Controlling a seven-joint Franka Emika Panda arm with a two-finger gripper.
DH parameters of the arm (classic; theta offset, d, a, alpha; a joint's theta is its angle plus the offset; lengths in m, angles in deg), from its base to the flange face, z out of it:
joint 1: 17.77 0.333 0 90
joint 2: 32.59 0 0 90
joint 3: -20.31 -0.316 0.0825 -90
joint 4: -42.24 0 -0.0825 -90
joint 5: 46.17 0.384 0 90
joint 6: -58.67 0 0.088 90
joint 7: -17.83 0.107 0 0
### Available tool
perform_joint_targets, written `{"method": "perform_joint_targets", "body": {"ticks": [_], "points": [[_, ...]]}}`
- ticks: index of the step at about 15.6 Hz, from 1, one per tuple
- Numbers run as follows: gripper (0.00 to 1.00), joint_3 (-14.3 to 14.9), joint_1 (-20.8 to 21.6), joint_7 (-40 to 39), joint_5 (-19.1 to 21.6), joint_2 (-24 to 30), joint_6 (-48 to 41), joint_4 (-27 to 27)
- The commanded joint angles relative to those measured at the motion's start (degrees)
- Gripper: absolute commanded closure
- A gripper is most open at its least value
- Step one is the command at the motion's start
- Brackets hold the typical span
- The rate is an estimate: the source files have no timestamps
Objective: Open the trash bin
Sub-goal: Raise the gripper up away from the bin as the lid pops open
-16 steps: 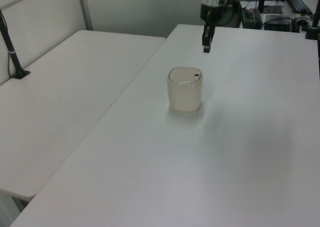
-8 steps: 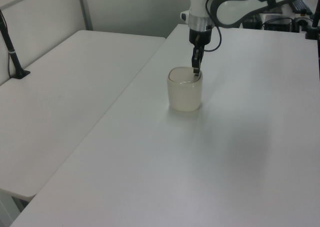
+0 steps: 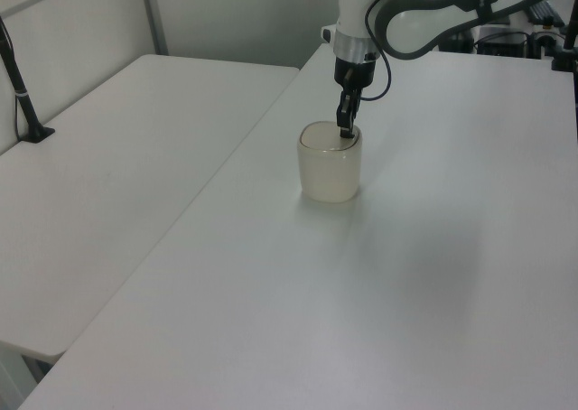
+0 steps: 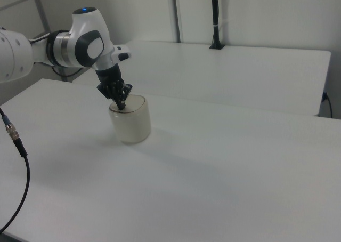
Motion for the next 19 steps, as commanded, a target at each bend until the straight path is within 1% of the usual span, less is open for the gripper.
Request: {"method": "perform_joint_targets", "body": {"ticks": [1,4,7,10,13,14,15,16,17,19], "points": [[0.88,0.71,-0.65,-0.21,1.03,4.72,-6.13,-0.49],[0.87,1.23,-1.09,-2.32,0.51,8.77,-12.99,-0.57],[0.87,1.23,-3.29,-3.9,0.24,12.98,-18.7,-0.75],[0.86,1.23,-5.31,-4.17,-1.07,16.94,-22.84,-1.28],[0.79,1.23,-6.28,-5.23,-2.21,19.76,-25.4,-2.76],[0.73,1.23,-6.28,-5.23,-2.83,20.55,-25.4,-3.55],[0.62,1.23,-6.37,-5.23,-2.92,20.91,-25.49,-3.74],[0.41,1.23,-6.46,-5.23,-2.92,21.08,-25.57,-3.74],[0.0,1.23,-6.72,-5.23,-3.01,21.17,-25.92,-3.74],[0.0,1.23,-6.9,-5.23,-3.01,21.17,-25.93,-3.74]]}}
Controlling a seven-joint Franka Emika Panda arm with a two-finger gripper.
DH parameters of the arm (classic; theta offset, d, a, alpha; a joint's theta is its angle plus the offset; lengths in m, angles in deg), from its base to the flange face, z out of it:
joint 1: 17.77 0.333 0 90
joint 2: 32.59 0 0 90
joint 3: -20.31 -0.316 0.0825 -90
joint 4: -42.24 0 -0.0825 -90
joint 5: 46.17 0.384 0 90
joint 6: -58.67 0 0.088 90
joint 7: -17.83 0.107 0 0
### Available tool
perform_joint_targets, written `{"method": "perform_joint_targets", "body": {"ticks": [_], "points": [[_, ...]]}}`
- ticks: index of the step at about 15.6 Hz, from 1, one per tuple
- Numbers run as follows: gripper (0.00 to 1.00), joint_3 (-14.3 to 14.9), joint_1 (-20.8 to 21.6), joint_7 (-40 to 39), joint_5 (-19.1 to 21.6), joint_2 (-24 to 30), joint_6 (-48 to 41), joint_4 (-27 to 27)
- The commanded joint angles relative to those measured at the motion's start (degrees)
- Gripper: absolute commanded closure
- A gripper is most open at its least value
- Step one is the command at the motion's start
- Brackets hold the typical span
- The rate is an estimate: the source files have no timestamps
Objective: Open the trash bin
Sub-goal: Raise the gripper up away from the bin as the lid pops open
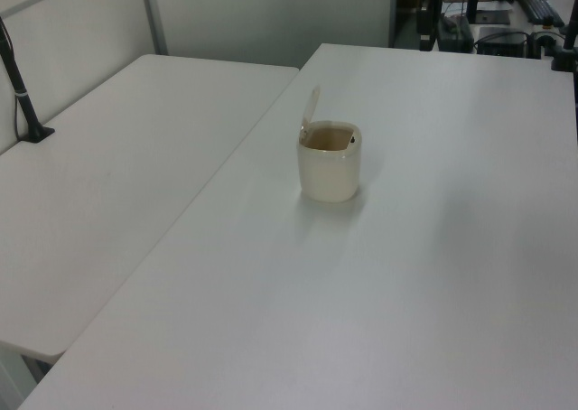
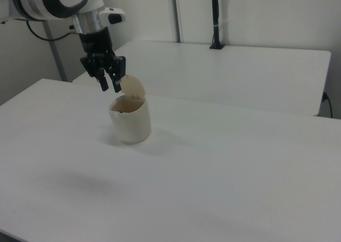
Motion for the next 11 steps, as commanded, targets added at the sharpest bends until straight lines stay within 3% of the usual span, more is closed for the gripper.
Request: {"method": "perform_joint_targets", "body": {"ticks": [1,11], "points": [[0.0,0.14,-0.14,-1.28,-0.85,1.95,-0.71,-2.22],[0.0,0.14,-0.13,-1.2,-2.08,1.95,-0.54,-1.78]]}}
